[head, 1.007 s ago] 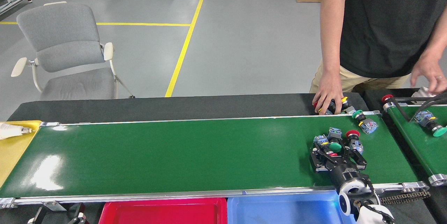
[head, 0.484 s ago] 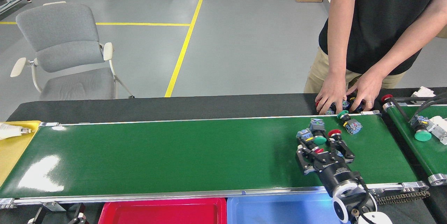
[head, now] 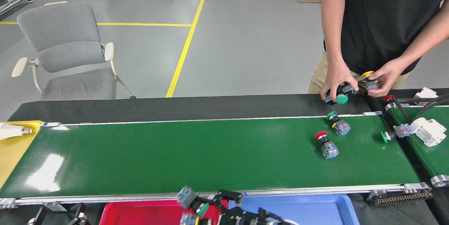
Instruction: Pick switch part from conveyor to tray
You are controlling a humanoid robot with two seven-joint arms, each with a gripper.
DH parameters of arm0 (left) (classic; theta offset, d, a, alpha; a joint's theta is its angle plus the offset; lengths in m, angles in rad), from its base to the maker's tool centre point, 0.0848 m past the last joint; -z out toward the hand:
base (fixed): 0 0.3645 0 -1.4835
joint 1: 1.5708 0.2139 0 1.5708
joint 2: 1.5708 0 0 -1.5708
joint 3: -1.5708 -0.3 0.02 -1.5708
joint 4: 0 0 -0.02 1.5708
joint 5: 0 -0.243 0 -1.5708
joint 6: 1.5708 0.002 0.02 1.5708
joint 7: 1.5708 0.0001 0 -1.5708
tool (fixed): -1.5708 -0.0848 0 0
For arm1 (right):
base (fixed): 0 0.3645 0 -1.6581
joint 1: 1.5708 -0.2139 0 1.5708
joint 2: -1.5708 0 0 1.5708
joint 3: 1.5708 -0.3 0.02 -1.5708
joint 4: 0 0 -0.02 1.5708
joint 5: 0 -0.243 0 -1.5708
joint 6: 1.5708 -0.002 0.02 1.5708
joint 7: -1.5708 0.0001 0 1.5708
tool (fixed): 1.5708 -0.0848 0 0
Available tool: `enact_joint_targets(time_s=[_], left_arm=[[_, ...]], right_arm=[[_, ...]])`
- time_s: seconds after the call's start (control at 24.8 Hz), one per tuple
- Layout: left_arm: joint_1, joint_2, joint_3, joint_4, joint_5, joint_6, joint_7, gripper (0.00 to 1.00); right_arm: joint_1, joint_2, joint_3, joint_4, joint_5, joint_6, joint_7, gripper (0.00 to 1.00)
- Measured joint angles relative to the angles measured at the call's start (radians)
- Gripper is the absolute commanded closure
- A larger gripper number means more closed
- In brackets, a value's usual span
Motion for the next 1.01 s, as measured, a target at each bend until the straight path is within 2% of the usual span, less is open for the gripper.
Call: enact_joint_targets(time_s=[0.08, 0.16, 0.24, 0.4, 0.52, 0.6, 0.77, 1.01], left_arm=[[0.001, 0.003, 0.000, 0.001, 0.000, 0.000, 0.000, 0.00], [0.006, 0.010, 0.000, 0.001, 0.000, 0.000, 0.000, 0.00], [0.015, 0.011, 0.001, 0.002, 0.000, 0.000, 0.000, 0.00], [0.019, 0.011, 0.003, 0.002, 0.000, 0.000, 0.000, 0.00], [0.023, 0.011, 0.003, 0.002, 0.000, 0.000, 0.000, 0.00], [0.023, 0.011, 0.003, 0.002, 0.001, 0.000, 0.000, 0.00], [0.023, 0.011, 0.001, 0.002, 0.001, 0.000, 0.000, 0.00], [0.020, 0.011, 0.001, 0.004, 0.001, 0.000, 0.000, 0.00]], right_arm=[[-0.002, 0.002, -0.007, -0.006, -0.005, -0.004, 0.000, 0.00], [0.007, 0.002, -0.069, -0.039, -0.025, -0.004, -0.001, 0.00], [0.061, 0.001, -0.215, -0.094, -0.046, 0.025, -0.001, 0.01], [0.289, 0.024, -0.606, -0.234, -0.072, 0.176, -0.019, 0.02], [0.388, 0.038, -0.780, -0.243, -0.075, 0.304, -0.088, 0.02], [0.411, 0.037, -0.814, -0.243, -0.075, 0.401, -0.114, 0.02], [0.381, 0.037, -0.790, -0.242, -0.046, 0.504, -0.122, 0.02], [0.192, 0.037, -0.626, -0.141, 0.079, 0.534, -0.066, 0.01]])
